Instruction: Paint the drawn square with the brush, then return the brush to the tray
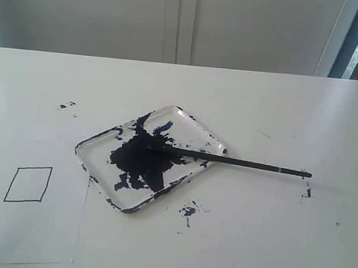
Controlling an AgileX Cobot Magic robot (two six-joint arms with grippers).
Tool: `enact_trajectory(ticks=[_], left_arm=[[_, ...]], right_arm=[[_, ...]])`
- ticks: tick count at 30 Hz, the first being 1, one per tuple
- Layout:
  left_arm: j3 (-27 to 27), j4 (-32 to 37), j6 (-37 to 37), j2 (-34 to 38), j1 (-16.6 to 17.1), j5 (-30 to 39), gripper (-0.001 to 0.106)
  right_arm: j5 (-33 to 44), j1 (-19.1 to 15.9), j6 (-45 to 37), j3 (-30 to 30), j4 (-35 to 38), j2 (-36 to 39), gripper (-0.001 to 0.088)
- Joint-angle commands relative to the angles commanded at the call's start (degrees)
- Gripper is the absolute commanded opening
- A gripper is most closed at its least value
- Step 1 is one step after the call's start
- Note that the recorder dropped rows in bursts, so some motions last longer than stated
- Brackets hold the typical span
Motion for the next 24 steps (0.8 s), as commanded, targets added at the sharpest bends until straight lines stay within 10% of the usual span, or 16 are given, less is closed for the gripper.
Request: enact_trajectory(ticks=[24], left_arm=[[-16.8, 0.0, 21.0, 23.7, 0.0, 9.1, 0.001]], right_arm=[[-9.2, 0.0, 47.8, -28.1, -66.7, 43.9, 0.0]])
